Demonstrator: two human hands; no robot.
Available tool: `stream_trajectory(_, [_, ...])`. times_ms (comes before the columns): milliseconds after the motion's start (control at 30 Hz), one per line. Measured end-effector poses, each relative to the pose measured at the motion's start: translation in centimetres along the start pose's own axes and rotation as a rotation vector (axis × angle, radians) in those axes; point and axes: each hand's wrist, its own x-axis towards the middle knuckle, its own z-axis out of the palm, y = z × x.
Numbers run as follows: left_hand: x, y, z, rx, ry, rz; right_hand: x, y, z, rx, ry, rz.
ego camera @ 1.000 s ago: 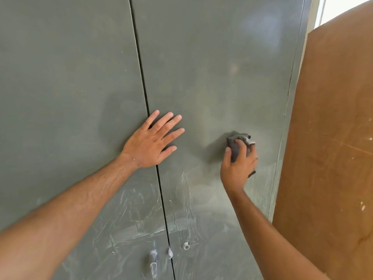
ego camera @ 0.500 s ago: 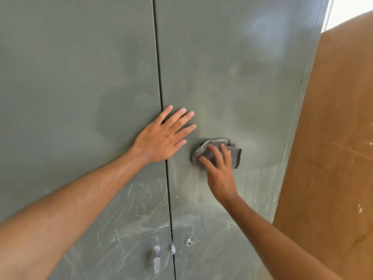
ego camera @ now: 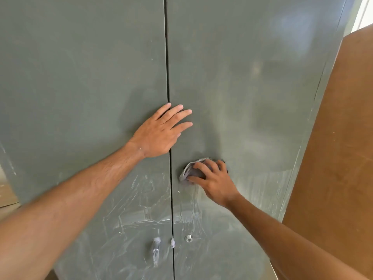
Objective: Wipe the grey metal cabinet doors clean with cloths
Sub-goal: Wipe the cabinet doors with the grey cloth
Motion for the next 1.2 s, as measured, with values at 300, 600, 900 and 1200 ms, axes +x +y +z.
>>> stream_trajectory(300, [-4.7, -2.6, -0.3, 0.113, -0.059, -0.041, 2.5, -4.3, 3.0, 0.102, 0.017, -0.149])
stream_trajectory(600, [-5.6, -3.4, -0.6, 0.07, -0.025, -0.038, 8.4, -9.5, 2.7, 0.165, 0.19, 0.099])
stream_trajectory(900, [-13.8, -10.2, -1.0, 0.094, -0.021, -0.017, 13.9, -13.5, 3.0, 0.198, 0.267, 0.276])
stream_trajectory(1200, [-14.0, -10.5, -0.5, 0.058, -0.034, 0.016, 15.1, -14.4, 3.6, 0.214, 0.205, 0.161])
